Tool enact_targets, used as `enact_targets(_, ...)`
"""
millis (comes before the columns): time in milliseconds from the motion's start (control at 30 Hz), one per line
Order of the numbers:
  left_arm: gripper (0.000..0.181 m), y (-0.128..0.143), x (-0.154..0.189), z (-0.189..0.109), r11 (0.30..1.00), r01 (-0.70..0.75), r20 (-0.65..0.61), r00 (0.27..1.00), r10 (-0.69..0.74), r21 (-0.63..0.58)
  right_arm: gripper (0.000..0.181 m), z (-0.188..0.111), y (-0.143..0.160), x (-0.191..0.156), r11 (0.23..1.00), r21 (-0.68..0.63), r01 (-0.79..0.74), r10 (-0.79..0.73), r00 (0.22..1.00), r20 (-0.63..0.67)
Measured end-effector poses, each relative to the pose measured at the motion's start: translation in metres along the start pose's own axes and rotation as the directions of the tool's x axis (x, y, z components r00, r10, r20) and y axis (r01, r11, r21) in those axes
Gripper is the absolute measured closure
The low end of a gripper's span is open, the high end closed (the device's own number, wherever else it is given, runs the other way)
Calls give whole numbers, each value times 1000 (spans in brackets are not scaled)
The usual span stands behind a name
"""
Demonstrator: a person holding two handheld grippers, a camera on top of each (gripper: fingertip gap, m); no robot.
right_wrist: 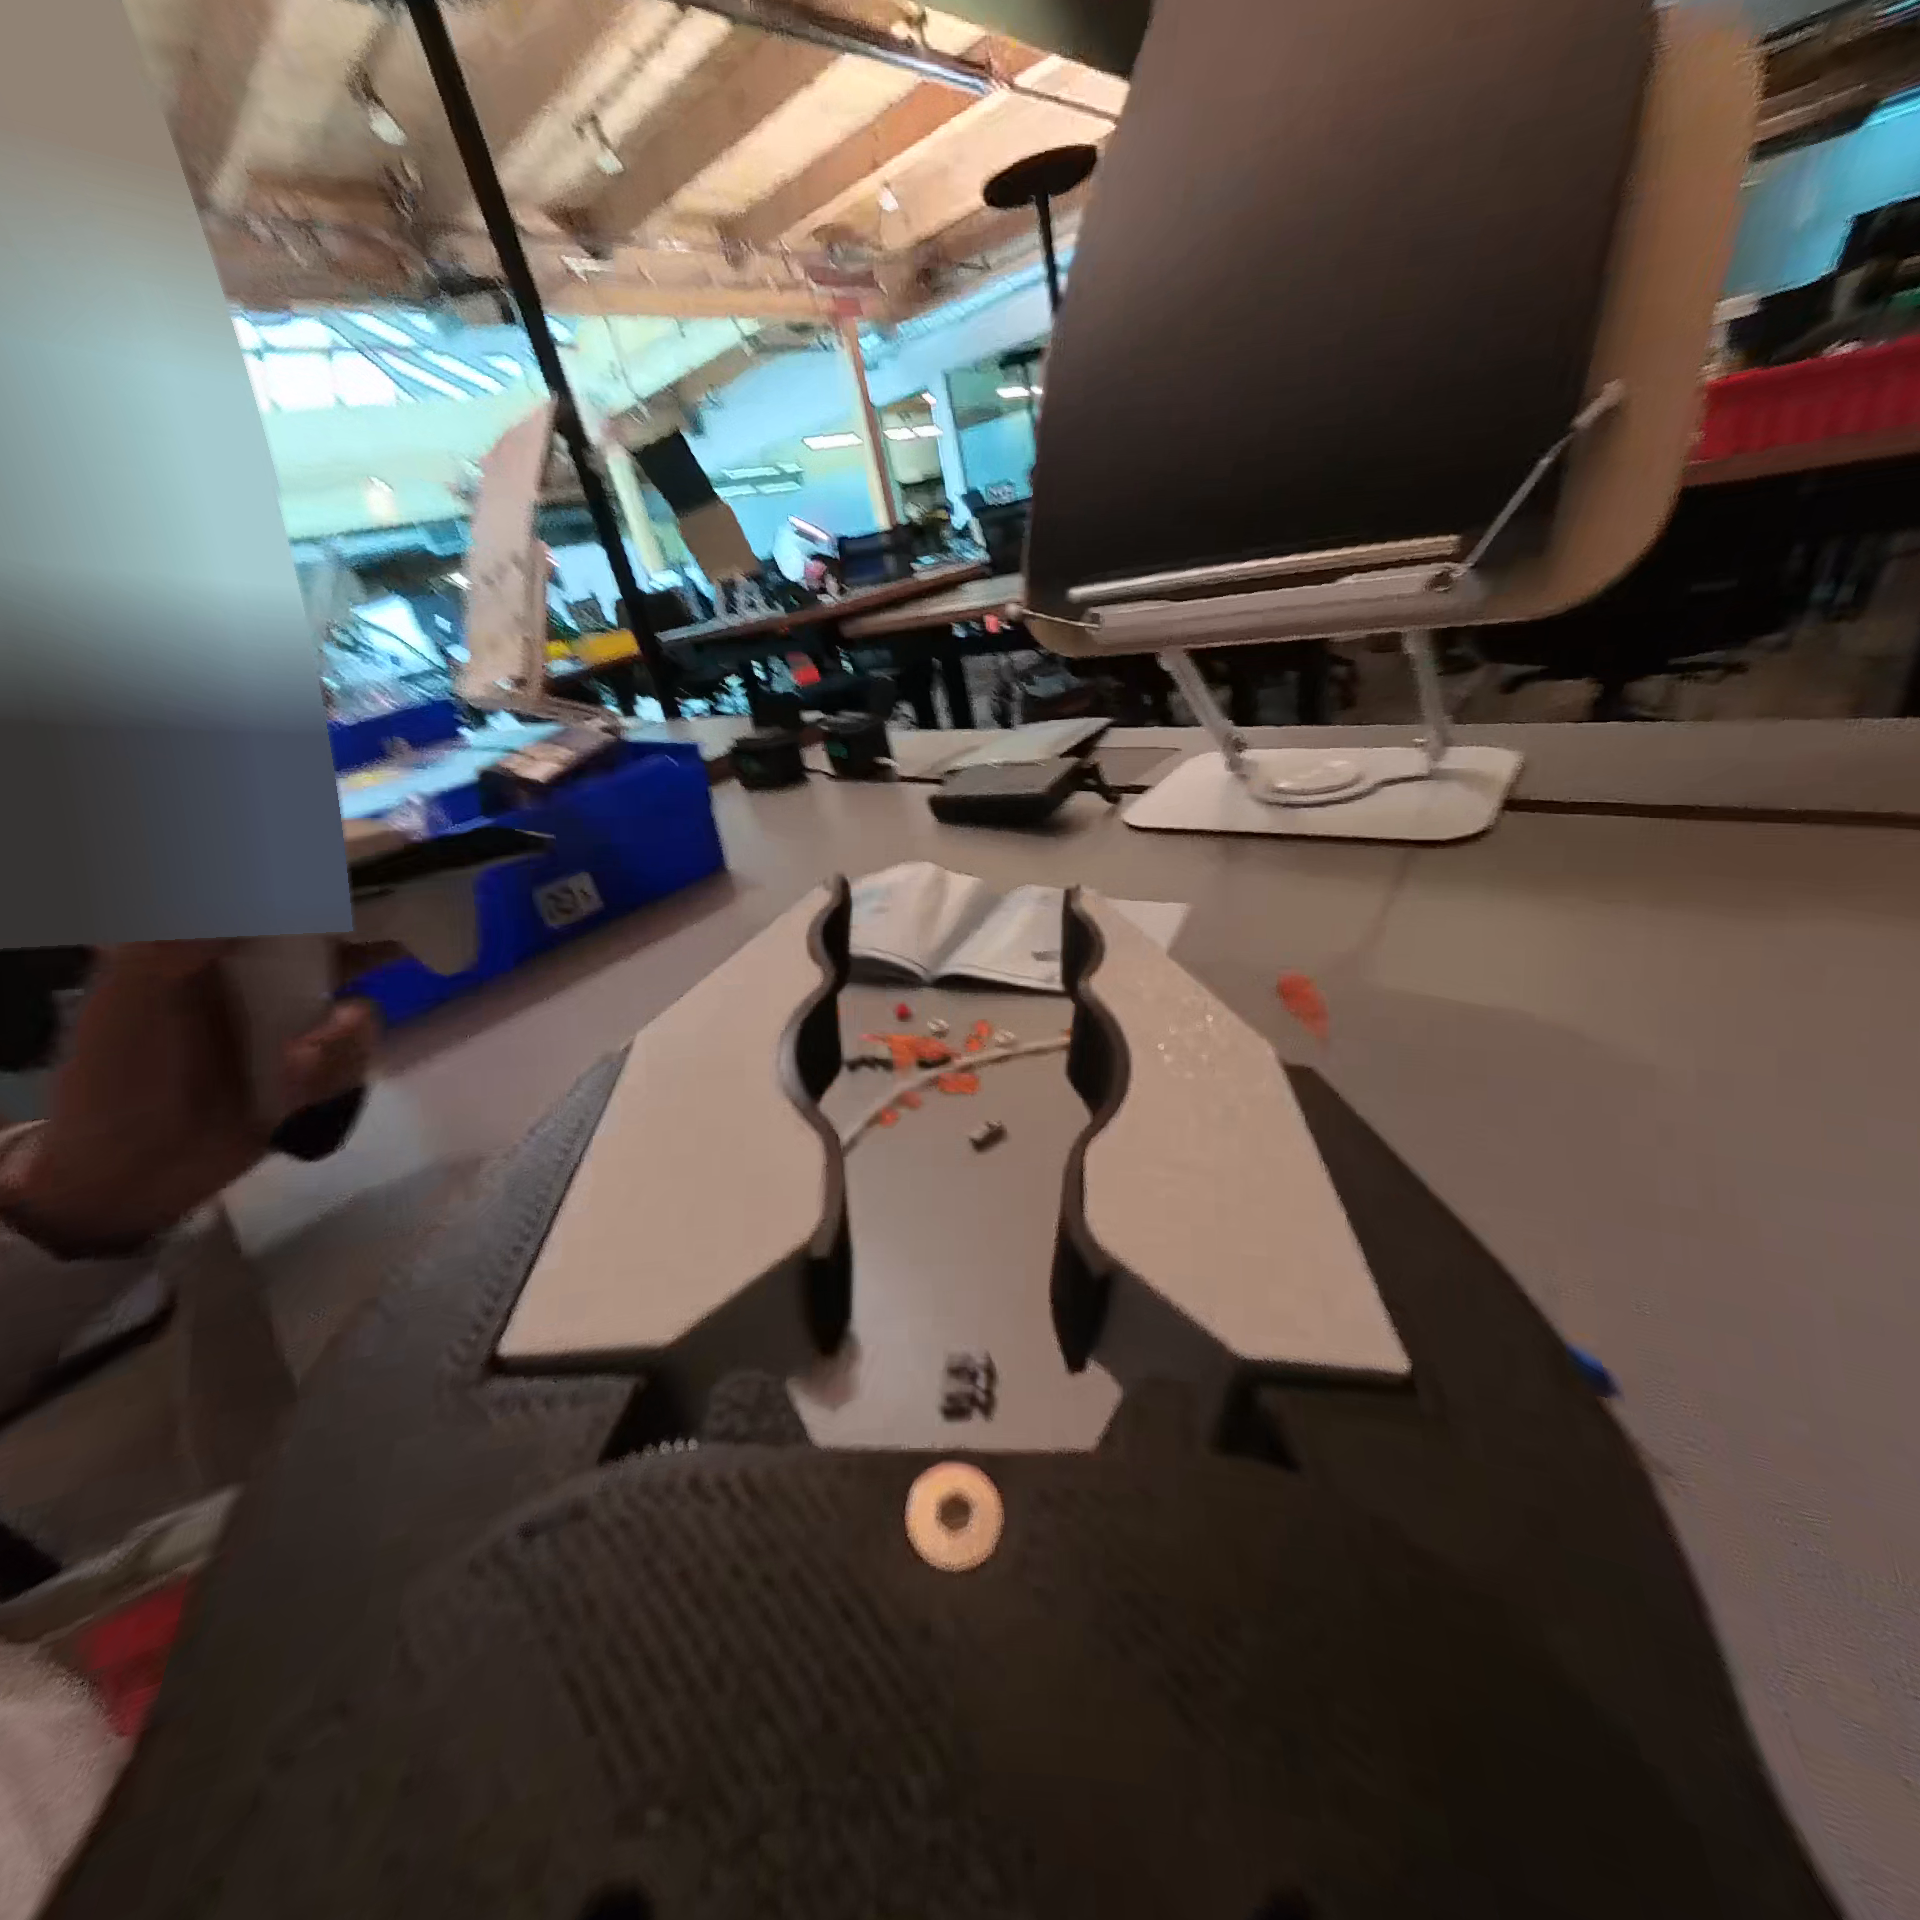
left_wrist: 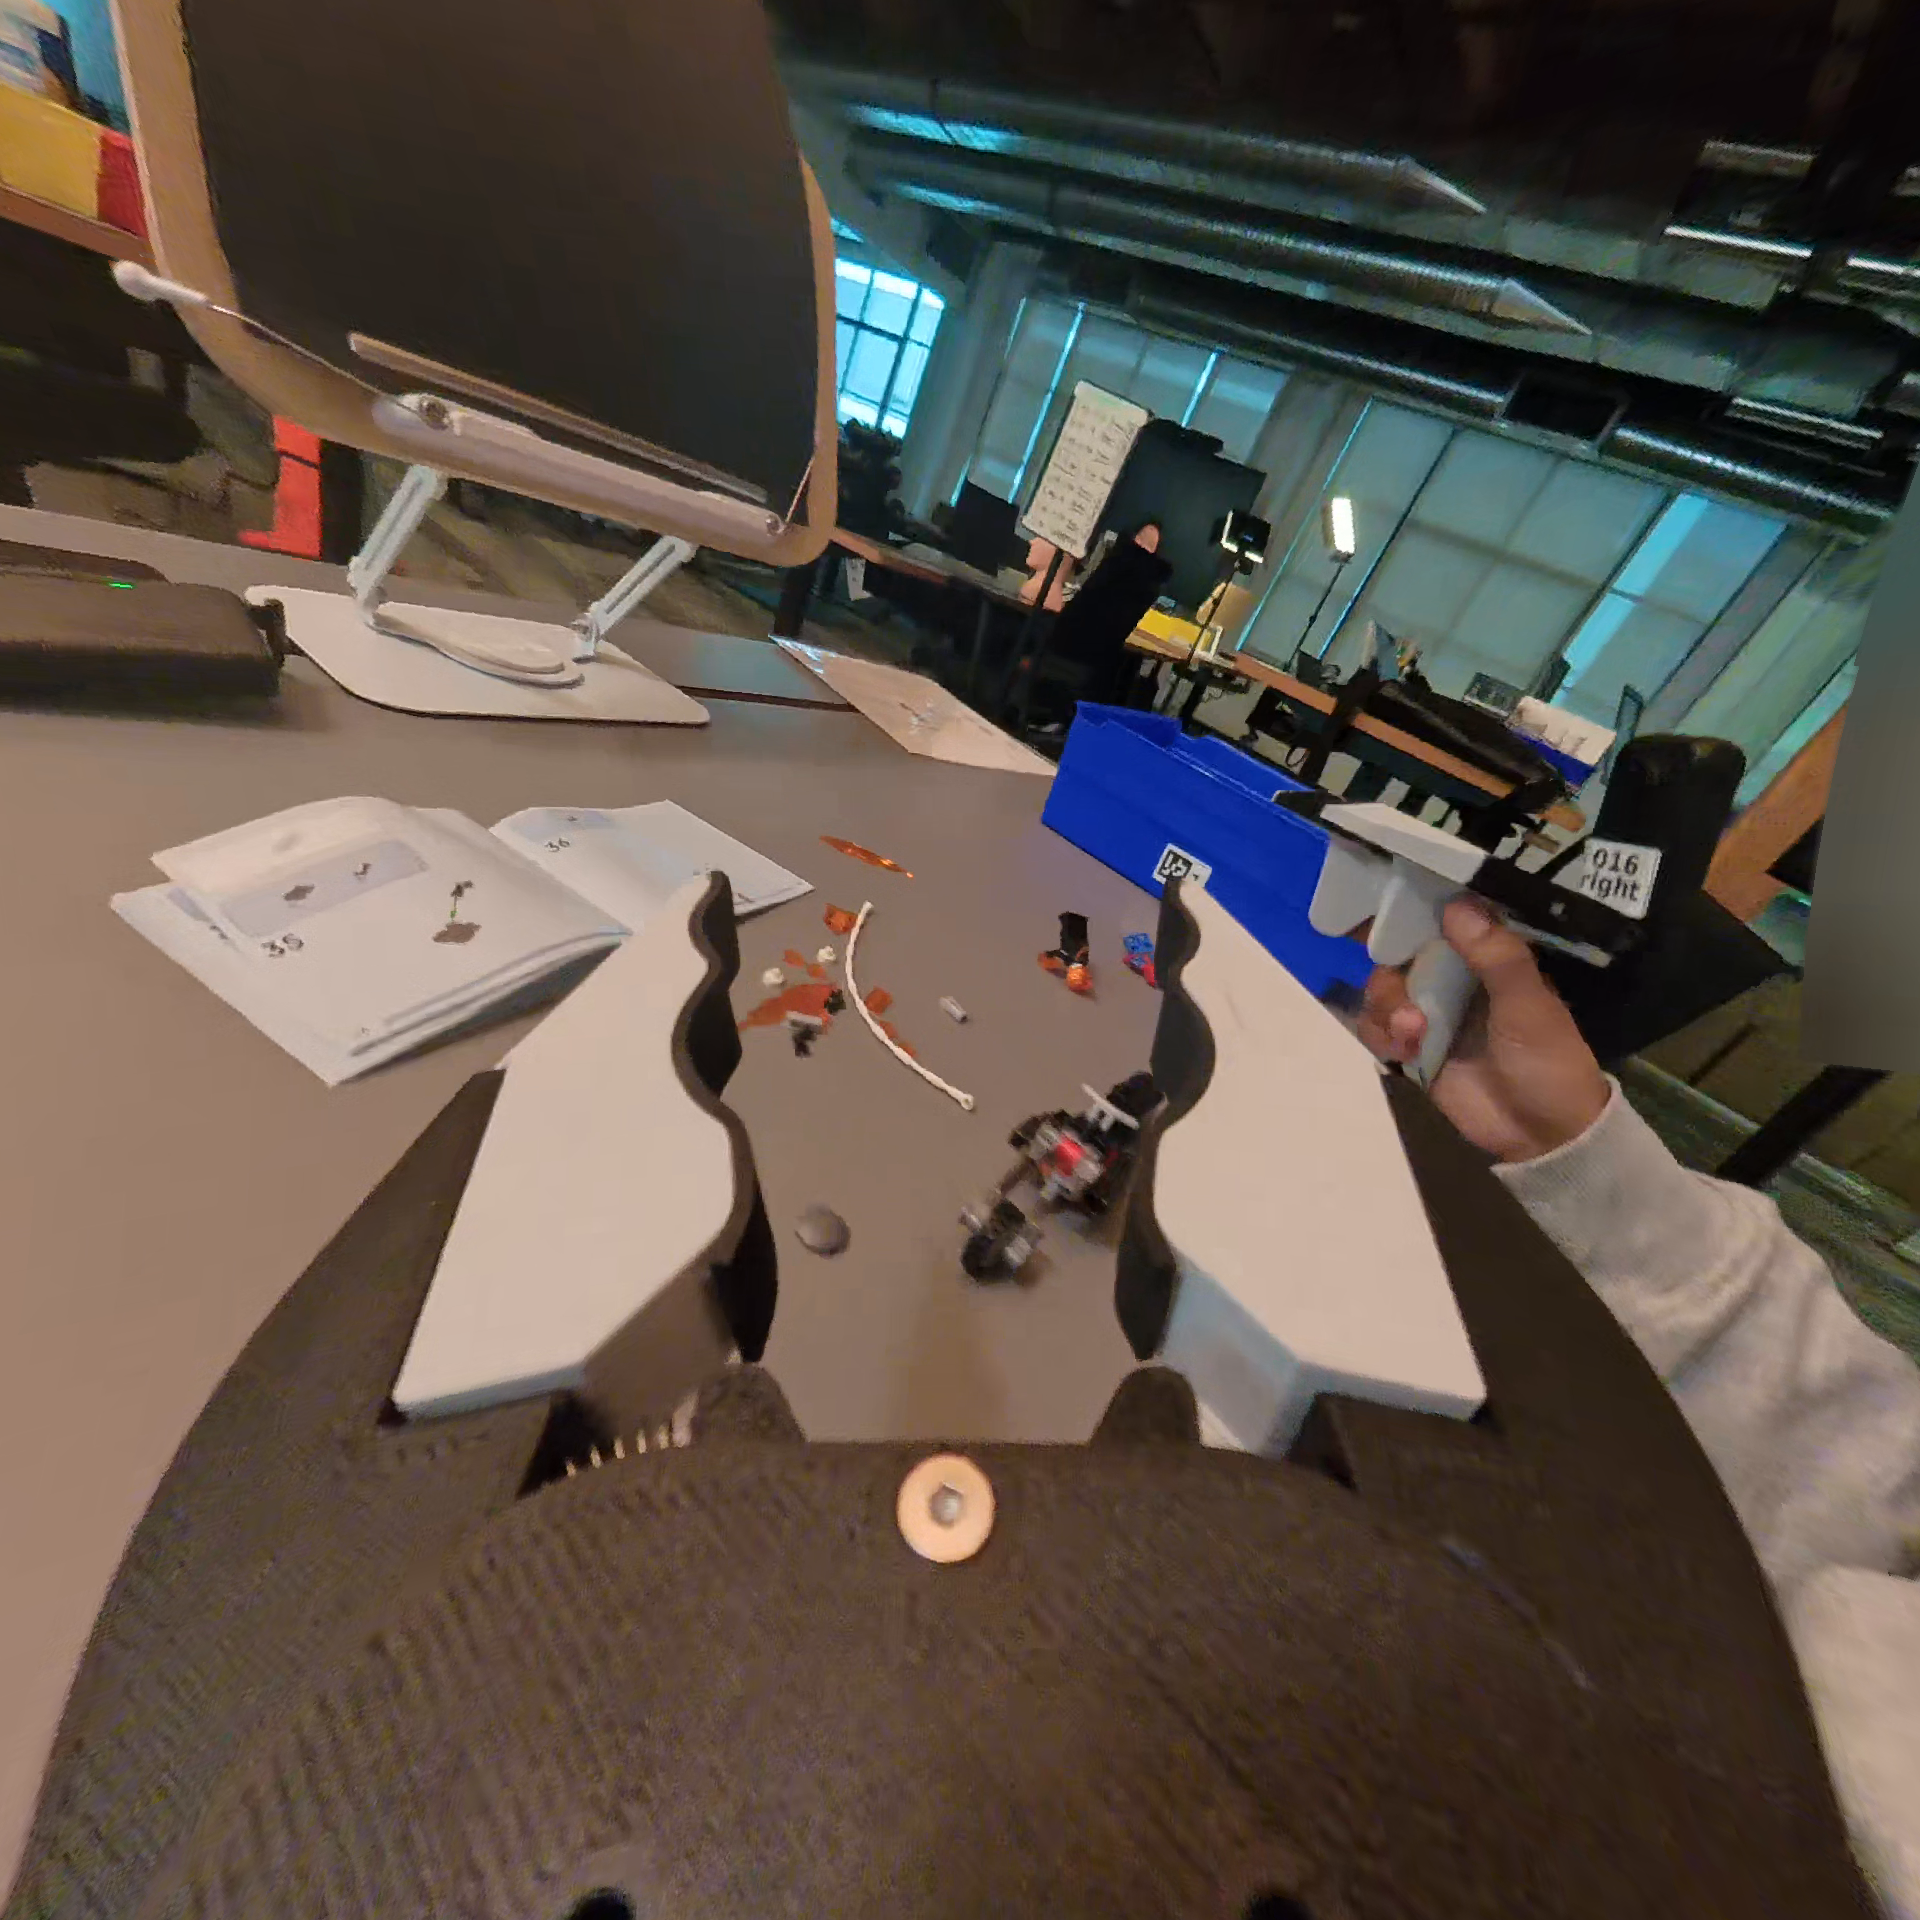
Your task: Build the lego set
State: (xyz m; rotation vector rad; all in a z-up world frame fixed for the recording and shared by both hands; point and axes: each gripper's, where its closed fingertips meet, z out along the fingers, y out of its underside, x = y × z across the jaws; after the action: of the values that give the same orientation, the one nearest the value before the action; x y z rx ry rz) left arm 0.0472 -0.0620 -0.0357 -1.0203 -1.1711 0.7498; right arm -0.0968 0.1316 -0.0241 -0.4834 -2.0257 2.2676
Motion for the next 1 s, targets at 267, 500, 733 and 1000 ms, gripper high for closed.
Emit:
enact_targets(267, 92, -1, -37, 55, 993, -14, -62, 998, 7, -121, 136, 61, -17, -17, 982, -45, 181, -176, 980, 98)
enact_targets(500, 102, -3, -62, 49, 981, -178, 54, 982, 183, -78, 143, 68, -20, -23, 914, -3, 405, -401, 907, 129)
enact_targets(733, 106, -5, -60, 46, 983, -179, 36, 983, 180, -43, 144, 49, 17, 1, 948, -6, 318, -313, 937, 157)
enact_targets(1000, 110, -19, -70, 37, 980, -196, 110, 975, 193, 16, 143, 52, 16, 17, 971, -18, 237, -233, 965, 117)
